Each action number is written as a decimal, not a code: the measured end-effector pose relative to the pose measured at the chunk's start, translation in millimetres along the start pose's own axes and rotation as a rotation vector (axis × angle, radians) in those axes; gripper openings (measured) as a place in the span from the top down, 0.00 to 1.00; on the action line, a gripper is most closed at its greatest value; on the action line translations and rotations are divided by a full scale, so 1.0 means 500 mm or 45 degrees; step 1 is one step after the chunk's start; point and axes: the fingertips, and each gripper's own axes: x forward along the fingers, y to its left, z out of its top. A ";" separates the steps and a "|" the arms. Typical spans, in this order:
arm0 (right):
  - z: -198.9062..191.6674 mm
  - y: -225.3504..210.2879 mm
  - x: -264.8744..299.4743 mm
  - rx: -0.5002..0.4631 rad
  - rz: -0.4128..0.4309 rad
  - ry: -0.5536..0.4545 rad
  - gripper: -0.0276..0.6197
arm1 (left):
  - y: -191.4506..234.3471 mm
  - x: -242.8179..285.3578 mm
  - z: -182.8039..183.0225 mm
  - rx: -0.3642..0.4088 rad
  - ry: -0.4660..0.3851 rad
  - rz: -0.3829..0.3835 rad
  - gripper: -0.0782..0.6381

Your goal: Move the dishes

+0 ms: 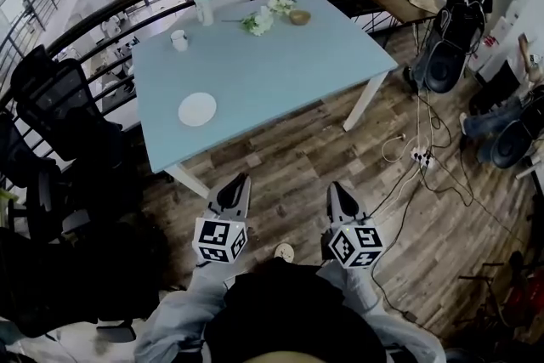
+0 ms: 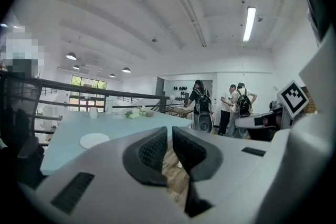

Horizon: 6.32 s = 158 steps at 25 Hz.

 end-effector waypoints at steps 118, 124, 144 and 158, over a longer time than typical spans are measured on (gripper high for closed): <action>-0.316 0.362 1.071 0.367 0.879 1.762 0.90 | 0.429 0.046 -0.108 -0.474 -0.092 1.845 0.83; -0.306 0.373 1.059 0.578 0.966 1.732 0.92 | 0.445 0.046 -0.116 -0.488 -0.080 1.818 0.83; -0.053 0.217 1.120 0.952 1.055 1.226 0.93 | 0.575 0.273 -0.036 -0.325 -0.005 1.255 0.83; 0.017 -0.075 1.162 1.185 0.713 0.850 0.93 | 0.582 0.562 0.005 -0.199 0.085 0.758 0.83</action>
